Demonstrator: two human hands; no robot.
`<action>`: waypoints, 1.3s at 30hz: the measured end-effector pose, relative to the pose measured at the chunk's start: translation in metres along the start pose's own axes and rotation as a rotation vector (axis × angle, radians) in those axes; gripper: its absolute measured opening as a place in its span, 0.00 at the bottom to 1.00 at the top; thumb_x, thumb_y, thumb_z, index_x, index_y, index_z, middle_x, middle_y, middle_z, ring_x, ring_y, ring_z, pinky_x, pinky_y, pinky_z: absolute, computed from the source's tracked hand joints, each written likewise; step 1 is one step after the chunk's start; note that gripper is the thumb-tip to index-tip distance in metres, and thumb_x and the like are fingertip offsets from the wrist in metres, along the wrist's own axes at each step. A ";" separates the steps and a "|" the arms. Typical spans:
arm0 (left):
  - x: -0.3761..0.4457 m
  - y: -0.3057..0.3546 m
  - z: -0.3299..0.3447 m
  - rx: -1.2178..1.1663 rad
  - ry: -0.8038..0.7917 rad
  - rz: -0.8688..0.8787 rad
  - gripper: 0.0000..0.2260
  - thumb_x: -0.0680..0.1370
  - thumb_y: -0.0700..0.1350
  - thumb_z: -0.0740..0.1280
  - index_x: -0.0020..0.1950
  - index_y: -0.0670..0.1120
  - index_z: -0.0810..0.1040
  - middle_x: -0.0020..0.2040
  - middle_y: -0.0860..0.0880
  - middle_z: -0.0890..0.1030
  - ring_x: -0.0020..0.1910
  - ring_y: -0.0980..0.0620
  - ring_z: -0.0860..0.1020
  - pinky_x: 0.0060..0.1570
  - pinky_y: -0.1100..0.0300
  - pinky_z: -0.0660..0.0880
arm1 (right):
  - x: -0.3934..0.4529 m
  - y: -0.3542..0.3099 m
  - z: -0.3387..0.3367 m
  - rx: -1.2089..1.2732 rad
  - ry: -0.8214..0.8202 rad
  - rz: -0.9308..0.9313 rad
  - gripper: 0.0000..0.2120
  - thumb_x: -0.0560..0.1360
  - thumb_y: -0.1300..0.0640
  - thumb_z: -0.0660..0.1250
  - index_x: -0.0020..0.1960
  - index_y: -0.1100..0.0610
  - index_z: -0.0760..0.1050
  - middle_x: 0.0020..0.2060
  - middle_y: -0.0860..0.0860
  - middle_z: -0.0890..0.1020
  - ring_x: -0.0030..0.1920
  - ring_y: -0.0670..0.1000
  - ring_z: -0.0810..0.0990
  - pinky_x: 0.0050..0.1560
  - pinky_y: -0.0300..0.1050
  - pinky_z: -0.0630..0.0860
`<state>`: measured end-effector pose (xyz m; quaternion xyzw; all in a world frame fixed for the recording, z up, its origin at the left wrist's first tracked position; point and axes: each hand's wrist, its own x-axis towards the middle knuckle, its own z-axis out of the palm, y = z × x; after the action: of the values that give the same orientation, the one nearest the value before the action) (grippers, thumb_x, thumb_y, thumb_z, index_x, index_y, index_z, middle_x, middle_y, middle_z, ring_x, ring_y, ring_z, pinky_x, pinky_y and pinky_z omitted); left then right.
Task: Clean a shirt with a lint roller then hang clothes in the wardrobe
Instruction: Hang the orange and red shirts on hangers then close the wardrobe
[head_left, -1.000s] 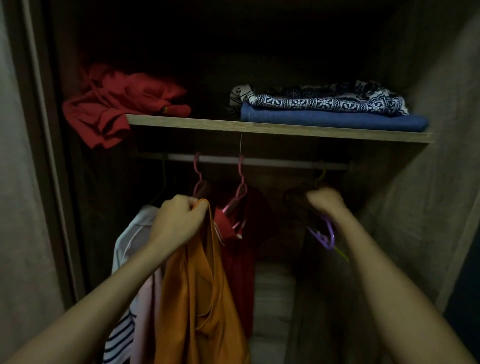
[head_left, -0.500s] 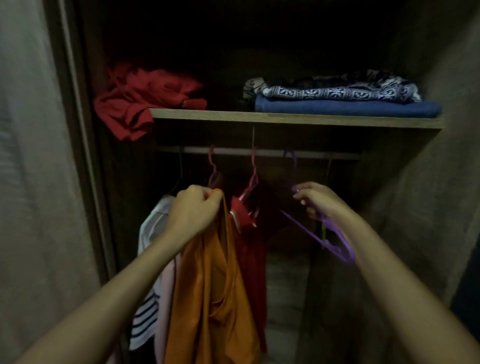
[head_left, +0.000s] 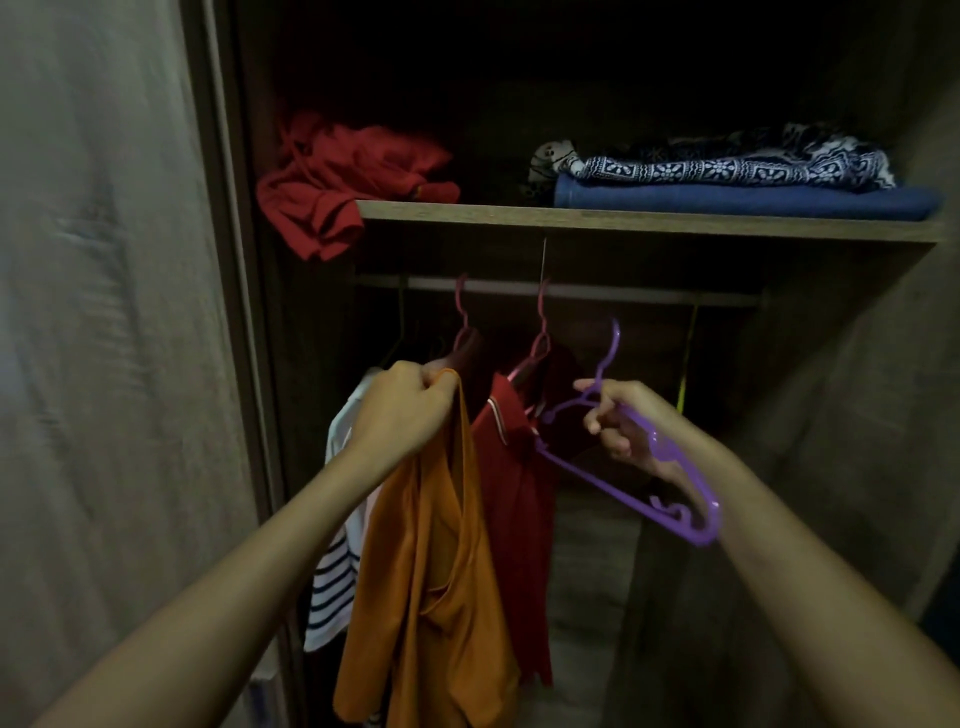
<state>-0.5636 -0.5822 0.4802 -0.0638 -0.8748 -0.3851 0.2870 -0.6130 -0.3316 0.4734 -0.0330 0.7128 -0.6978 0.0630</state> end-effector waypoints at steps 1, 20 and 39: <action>0.000 -0.002 -0.001 0.013 -0.007 -0.004 0.19 0.78 0.49 0.60 0.28 0.47 0.68 0.22 0.51 0.64 0.18 0.57 0.61 0.19 0.65 0.58 | -0.001 0.001 0.002 -0.048 -0.007 -0.011 0.18 0.74 0.64 0.53 0.61 0.57 0.71 0.24 0.53 0.74 0.15 0.46 0.63 0.18 0.31 0.58; -0.015 -0.039 -0.009 0.234 -0.725 -0.419 0.10 0.80 0.49 0.62 0.44 0.44 0.76 0.35 0.49 0.75 0.32 0.55 0.72 0.33 0.62 0.70 | -0.037 0.031 0.015 -0.871 -0.041 -0.601 0.17 0.79 0.50 0.63 0.33 0.52 0.72 0.25 0.45 0.77 0.28 0.37 0.73 0.35 0.38 0.69; -0.025 -0.020 -0.006 -0.623 -0.526 -0.671 0.10 0.80 0.37 0.58 0.44 0.39 0.78 0.29 0.46 0.81 0.26 0.53 0.79 0.29 0.61 0.80 | -0.077 0.020 0.127 0.933 0.402 -0.622 0.22 0.80 0.48 0.60 0.28 0.50 0.66 0.22 0.47 0.65 0.21 0.46 0.62 0.21 0.36 0.55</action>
<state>-0.5469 -0.5976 0.4576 0.0432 -0.7335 -0.6687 -0.1137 -0.5185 -0.4470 0.4548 -0.0764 0.2857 -0.9155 -0.2727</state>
